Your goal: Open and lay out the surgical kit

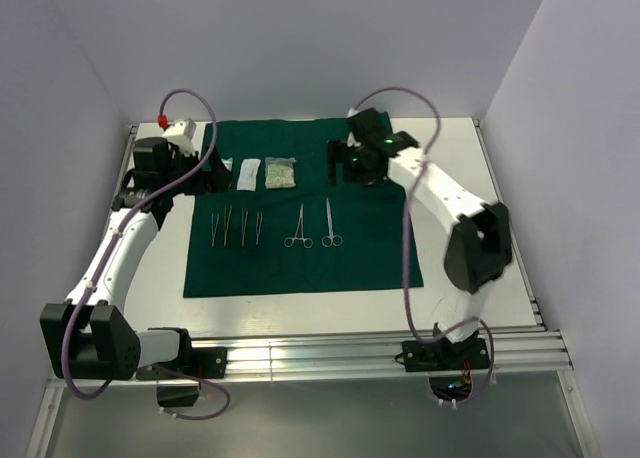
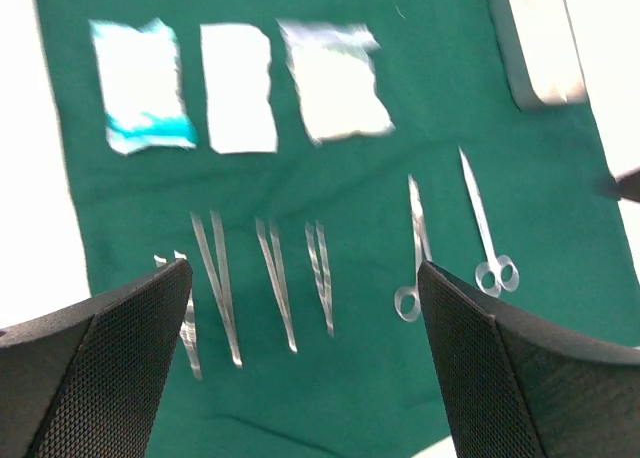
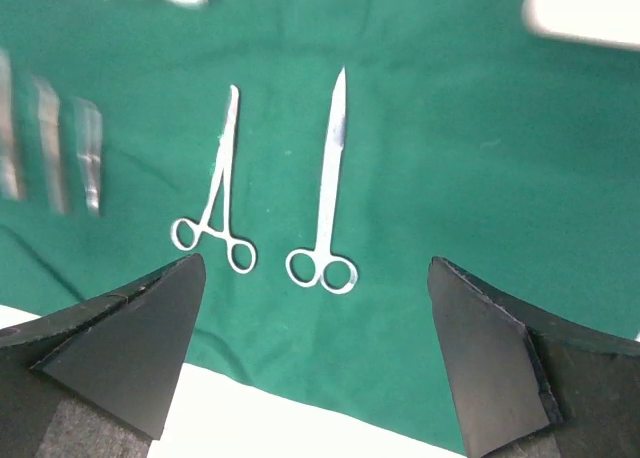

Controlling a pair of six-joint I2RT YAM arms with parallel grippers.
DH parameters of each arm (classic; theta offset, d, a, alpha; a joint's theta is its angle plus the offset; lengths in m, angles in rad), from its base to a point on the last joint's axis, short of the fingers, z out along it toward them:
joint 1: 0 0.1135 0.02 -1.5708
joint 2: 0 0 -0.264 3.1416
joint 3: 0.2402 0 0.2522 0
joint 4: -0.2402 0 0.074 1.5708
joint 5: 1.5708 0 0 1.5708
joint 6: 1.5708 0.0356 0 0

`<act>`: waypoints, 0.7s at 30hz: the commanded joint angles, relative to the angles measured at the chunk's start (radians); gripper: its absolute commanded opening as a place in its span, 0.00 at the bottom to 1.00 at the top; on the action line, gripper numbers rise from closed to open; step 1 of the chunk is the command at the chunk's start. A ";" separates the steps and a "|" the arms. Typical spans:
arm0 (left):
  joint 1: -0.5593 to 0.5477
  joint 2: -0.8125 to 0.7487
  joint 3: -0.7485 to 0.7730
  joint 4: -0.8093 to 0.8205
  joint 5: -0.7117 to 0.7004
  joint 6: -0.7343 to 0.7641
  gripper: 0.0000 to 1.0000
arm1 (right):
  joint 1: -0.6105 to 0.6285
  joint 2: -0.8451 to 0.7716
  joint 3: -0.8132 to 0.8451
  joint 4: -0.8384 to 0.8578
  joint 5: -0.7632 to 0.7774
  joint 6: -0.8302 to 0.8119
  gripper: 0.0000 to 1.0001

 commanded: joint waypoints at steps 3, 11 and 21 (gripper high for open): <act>-0.002 0.049 0.180 -0.069 -0.131 0.088 0.99 | -0.119 -0.272 -0.175 0.187 0.050 -0.136 1.00; 0.005 0.036 0.181 -0.050 -0.215 0.150 0.99 | -0.325 -0.618 -0.511 0.386 0.090 -0.247 1.00; 0.008 -0.064 0.026 -0.011 -0.318 0.150 0.99 | -0.352 -0.890 -0.836 0.483 0.159 -0.185 1.00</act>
